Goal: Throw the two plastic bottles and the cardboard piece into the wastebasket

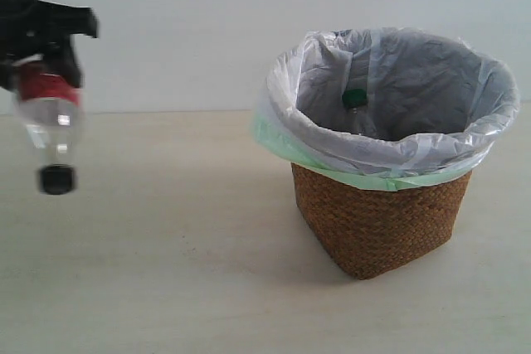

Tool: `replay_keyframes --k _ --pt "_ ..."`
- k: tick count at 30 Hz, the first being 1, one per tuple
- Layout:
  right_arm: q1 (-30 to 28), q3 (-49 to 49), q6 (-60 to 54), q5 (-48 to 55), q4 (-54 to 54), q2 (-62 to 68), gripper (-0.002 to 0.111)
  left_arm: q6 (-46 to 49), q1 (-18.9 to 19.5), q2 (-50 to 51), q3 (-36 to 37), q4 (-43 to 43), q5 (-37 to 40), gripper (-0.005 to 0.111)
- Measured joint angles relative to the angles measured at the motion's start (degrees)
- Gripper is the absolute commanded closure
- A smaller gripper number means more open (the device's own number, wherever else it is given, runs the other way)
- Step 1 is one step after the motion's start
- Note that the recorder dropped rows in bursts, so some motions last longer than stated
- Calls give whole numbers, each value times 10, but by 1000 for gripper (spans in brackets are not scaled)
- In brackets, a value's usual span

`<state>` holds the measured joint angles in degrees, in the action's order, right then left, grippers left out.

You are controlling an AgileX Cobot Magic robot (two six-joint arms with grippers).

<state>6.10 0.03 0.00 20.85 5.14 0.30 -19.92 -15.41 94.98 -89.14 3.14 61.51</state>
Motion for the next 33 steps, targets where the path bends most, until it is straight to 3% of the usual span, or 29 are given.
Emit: replay_keyframes --k 3,6,9,10,16,22,24,26,28,31,33 --pt "0 0 0 0 0 0 108 154 -4 37 -6 -287 -94 81" --pt "0 0 0 0 0 0 108 379 -32 53 -48 -593 -177 42" --pt "0 0 0 0 0 0 108 515 -74 52 -103 -730 -250 1" --pt "0 0 0 0 0 0 108 539 -92 47 -118 -736 -279 -2" --pt "0 0 0 0 0 0 108 562 -167 53 -140 -571 -363 -1" --pt "0 0 0 0 0 0 108 521 -171 79 -140 -521 -394 0" --pt "0 0 0 0 0 0 108 519 -171 79 -140 -520 -395 5" --pt "0 0 0 0 0 0 108 519 -171 75 -140 -519 -394 22" --pt "0 0 0 0 0 0 108 519 -171 70 -140 -519 -394 48" --pt "0 0 0 0 0 0 108 519 -171 62 -140 -519 -390 100" --pt "0 0 0 0 0 0 108 517 -171 55 -140 -519 -379 100"
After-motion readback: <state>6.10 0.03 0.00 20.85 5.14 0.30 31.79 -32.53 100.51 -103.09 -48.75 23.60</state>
